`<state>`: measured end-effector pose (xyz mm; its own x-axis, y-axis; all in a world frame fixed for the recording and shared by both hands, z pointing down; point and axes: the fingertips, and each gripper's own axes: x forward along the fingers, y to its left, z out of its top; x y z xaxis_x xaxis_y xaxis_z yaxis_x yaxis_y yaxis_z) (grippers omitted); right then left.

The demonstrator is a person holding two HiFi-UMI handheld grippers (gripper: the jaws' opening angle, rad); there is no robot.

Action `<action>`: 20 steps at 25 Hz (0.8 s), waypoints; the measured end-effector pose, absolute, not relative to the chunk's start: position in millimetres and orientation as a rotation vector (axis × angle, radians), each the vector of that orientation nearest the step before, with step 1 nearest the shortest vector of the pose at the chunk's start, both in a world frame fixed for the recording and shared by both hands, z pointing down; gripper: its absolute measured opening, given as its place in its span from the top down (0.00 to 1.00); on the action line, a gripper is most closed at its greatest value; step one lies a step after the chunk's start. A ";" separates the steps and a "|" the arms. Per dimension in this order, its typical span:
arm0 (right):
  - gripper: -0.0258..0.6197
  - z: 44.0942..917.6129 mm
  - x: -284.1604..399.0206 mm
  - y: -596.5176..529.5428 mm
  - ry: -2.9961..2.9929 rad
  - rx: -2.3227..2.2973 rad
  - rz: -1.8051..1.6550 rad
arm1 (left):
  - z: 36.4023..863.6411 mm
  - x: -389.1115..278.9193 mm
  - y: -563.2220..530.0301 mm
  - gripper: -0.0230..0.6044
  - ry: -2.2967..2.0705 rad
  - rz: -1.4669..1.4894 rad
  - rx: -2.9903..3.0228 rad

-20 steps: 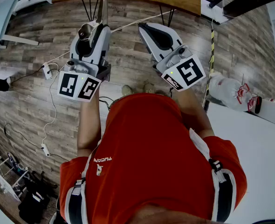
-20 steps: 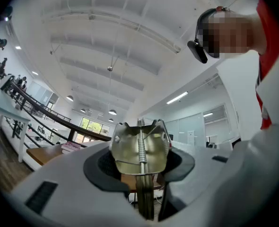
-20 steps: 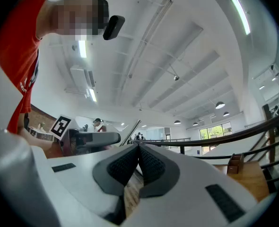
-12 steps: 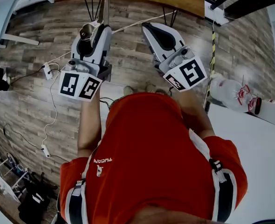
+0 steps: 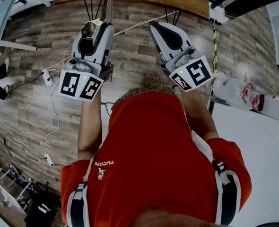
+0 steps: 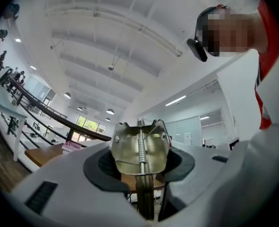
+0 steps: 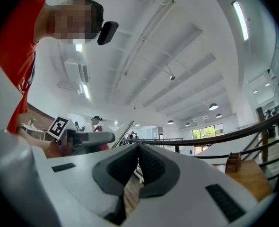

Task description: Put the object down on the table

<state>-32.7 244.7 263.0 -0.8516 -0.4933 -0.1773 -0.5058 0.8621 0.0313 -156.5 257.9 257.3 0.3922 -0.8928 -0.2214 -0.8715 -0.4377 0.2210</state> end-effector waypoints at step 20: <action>0.92 285.5 -38.7 3.5 2.930 -0.749 0.202 | 287.0 -166.2 18.3 0.67 -1.663 -0.350 2.521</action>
